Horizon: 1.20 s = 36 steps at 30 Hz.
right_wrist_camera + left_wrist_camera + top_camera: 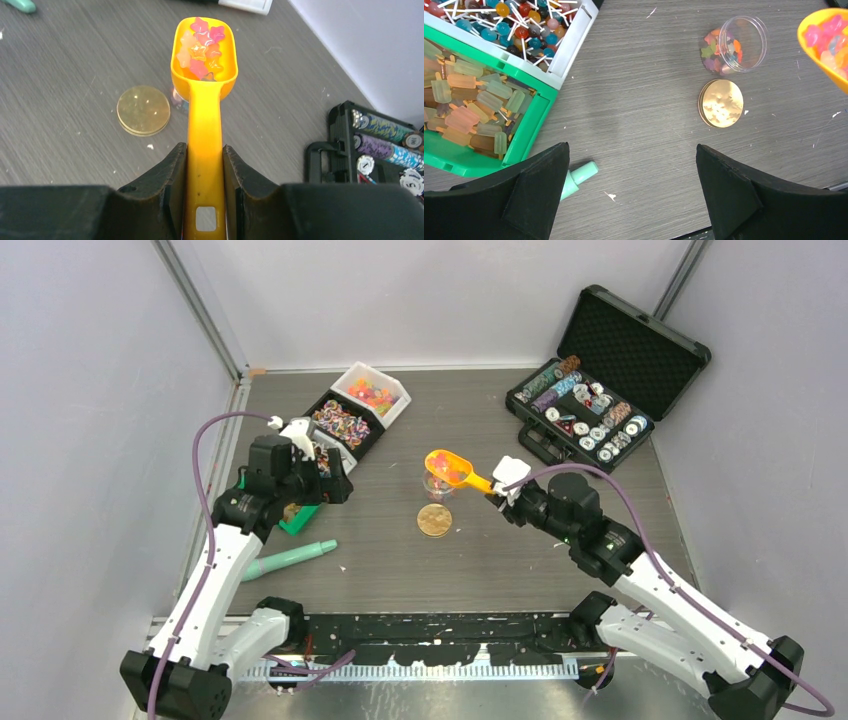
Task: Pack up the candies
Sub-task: Place the fake candies in the packing bottle.
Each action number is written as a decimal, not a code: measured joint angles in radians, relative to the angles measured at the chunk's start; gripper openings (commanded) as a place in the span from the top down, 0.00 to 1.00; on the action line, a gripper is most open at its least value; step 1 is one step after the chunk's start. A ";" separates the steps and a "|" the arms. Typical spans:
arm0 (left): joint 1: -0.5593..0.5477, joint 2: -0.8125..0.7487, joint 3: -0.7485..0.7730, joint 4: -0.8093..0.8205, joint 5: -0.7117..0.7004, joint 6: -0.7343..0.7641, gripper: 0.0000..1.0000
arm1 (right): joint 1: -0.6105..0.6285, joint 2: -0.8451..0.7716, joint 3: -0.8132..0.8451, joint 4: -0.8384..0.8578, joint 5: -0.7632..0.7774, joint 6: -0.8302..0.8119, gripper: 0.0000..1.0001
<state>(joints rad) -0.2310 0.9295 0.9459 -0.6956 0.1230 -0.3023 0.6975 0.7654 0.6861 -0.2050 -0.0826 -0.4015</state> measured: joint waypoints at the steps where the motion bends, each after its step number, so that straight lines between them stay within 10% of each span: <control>1: 0.000 -0.001 0.000 0.000 -0.001 0.000 0.00 | 0.001 -0.006 0.000 -0.021 0.003 -0.001 1.00; 36: -0.011 -0.001 0.000 -0.006 -0.018 0.001 0.00 | 0.003 0.113 0.061 -0.199 0.126 -0.045 1.00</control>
<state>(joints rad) -0.2420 0.9287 0.9459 -0.7021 0.1047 -0.3016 0.7002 0.8783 0.7467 -0.4042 0.0429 -0.4465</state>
